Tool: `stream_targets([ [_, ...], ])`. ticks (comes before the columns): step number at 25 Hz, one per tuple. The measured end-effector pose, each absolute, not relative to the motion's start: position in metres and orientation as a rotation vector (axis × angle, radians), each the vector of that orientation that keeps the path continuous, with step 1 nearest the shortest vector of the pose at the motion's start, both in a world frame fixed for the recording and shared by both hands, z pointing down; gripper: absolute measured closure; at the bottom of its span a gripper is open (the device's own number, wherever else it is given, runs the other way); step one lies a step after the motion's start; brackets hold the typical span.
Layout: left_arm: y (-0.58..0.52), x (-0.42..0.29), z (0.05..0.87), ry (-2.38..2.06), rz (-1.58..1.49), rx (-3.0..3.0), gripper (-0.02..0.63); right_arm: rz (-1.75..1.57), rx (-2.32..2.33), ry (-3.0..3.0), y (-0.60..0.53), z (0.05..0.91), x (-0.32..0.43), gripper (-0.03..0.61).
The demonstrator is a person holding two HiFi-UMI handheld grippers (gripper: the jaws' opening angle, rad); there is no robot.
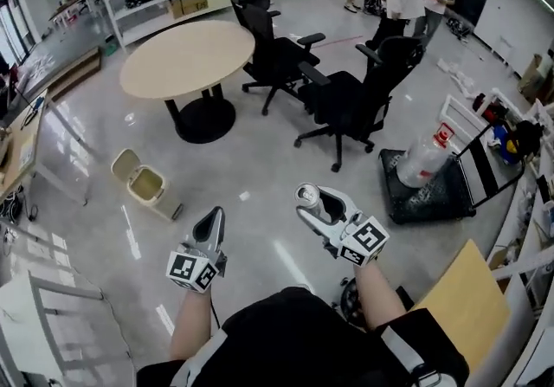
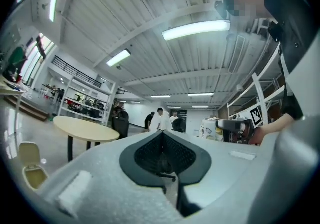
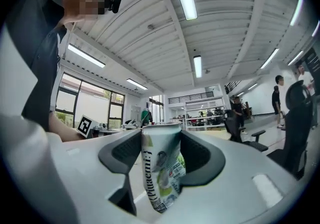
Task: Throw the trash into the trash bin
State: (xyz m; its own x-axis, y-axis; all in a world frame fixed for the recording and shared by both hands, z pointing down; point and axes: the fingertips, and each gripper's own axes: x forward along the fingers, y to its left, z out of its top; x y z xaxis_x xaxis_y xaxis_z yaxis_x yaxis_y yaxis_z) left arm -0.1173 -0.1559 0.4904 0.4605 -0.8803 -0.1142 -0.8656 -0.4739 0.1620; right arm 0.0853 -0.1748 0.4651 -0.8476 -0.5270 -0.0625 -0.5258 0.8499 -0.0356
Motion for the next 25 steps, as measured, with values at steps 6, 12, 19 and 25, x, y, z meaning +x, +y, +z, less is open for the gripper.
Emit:
stream_targets([
  [6, -0.137, -0.191, 0.503, -1.813, -0.254, 2.438, 0.612, -0.097, -0.528, 3.005, -0.194, 0.472, -0.006, 0.330],
  [12, -0.152, -0.249, 0.497, -2.040, -0.213, 2.269, 0.612, -0.082, -0.252, 3.043, -0.240, 0.469, -0.082, 0.330],
  [19, -0.173, -0.308, 0.479, -2.264, -0.245, 2.097, 0.612, -0.069, 0.036, 3.052, -0.290, 0.456, -0.157, 0.330],
  [25, -0.201, -0.336, 0.493, -2.378, -0.219, 1.963, 0.612, -0.072, 0.242, 3.033, -0.322, 0.459, -0.205, 0.330],
])
